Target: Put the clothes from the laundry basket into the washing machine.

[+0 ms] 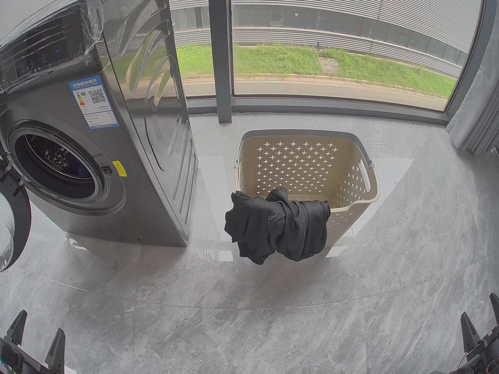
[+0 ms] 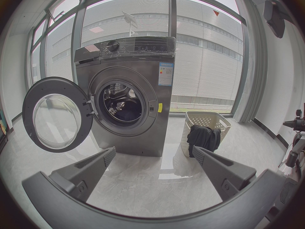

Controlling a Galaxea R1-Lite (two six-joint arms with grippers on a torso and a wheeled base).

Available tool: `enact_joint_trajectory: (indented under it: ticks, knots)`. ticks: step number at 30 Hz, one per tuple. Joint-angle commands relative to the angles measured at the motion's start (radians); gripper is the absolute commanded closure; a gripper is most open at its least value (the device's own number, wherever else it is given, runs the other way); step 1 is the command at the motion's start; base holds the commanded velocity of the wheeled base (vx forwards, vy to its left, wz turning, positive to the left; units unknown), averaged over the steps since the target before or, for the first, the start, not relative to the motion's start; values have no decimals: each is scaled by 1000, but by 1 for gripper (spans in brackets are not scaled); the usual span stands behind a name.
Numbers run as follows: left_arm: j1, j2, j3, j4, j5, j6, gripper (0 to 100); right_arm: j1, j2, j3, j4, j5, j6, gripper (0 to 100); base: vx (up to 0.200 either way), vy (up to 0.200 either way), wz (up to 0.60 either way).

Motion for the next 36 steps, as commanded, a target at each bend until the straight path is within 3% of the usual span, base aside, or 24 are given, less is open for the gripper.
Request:
enact_joint_trajectory:
  ticks: [1, 7, 27, 30, 33, 36]
  knots:
    - [0, -13, 16, 0, 1, -1, 0, -1, -16, 18, 0, 0, 0, 0, 200, 0, 0]
    - [-1, -13, 16, 0, -1, -1, 0, -4, -16, 18, 1, 0, -3, 0, 200, 0, 0]
    - [0, -13, 16, 0, 1, -2, 0, -2, -16, 18, 1, -13, 8, 0, 30, 0, 0]
    - [0, -13, 16, 0, 1, -2, 0, 1, -2, -84, -59, -3, 41, 0, 0, 0, 0]
    - [0, -13, 16, 0, 1, -2, 0, 1, 128, -151, -32, 37, 66, 0, 0, 0, 0]
    - [0, -13, 16, 0, 1, -1, 0, 3, 292, -131, -2, 154, 74, 0, 0, 0, 0]
